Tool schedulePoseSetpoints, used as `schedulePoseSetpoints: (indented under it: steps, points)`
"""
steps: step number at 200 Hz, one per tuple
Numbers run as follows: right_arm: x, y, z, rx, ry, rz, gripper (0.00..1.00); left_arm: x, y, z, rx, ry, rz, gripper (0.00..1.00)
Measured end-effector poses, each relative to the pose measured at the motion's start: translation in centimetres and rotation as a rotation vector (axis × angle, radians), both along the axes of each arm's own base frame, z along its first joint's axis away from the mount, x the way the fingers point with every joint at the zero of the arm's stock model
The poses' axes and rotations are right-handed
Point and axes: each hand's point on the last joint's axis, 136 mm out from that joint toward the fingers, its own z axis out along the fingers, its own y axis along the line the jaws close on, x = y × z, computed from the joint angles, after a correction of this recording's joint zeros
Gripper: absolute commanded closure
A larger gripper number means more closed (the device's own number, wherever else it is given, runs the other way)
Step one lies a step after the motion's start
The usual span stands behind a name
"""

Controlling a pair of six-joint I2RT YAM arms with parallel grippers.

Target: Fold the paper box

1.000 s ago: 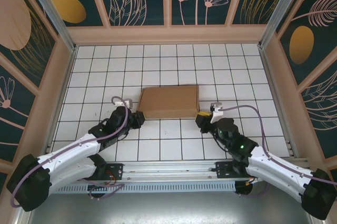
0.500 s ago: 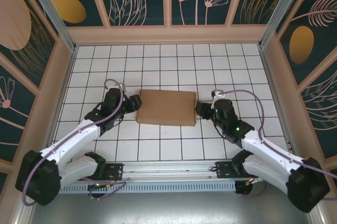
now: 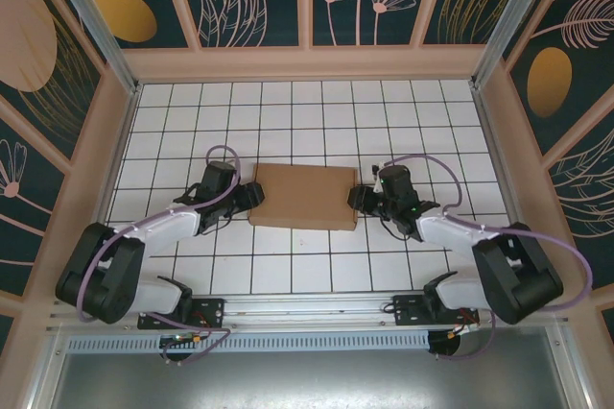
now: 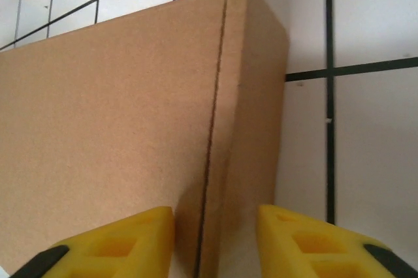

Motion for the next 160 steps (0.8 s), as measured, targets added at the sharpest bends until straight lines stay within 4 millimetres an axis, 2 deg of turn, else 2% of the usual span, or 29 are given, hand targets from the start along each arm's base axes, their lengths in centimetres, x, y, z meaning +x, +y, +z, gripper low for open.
schedulePoseSetpoints:
  steps: [22,47,83,100,138,160]
  points:
    - [1.2,0.4,0.1,0.024,-0.023,0.002,0.73,1.1,-0.2,0.1,-0.024,-0.022,0.015,0.63]
    - [4.0,0.1,0.3,0.030,-0.045,-0.029,0.76,3.4,-0.5,0.3,-0.025,-0.032,0.036,0.65]
    - [8.7,-0.1,0.5,0.038,-0.064,-0.062,0.76,7.9,-1.0,0.4,-0.012,-0.043,0.065,0.63]
    - [10.7,-0.1,0.5,0.042,-0.069,-0.074,0.74,9.7,-0.8,0.4,-0.005,-0.051,0.075,0.55]
    - [13.0,-0.3,0.4,0.051,-0.074,-0.084,0.69,12.7,-1.0,0.2,0.009,-0.065,0.080,0.50]
    - [13.7,-0.4,0.4,0.049,-0.082,-0.081,0.64,13.2,-1.1,0.1,0.009,-0.067,0.082,0.48]
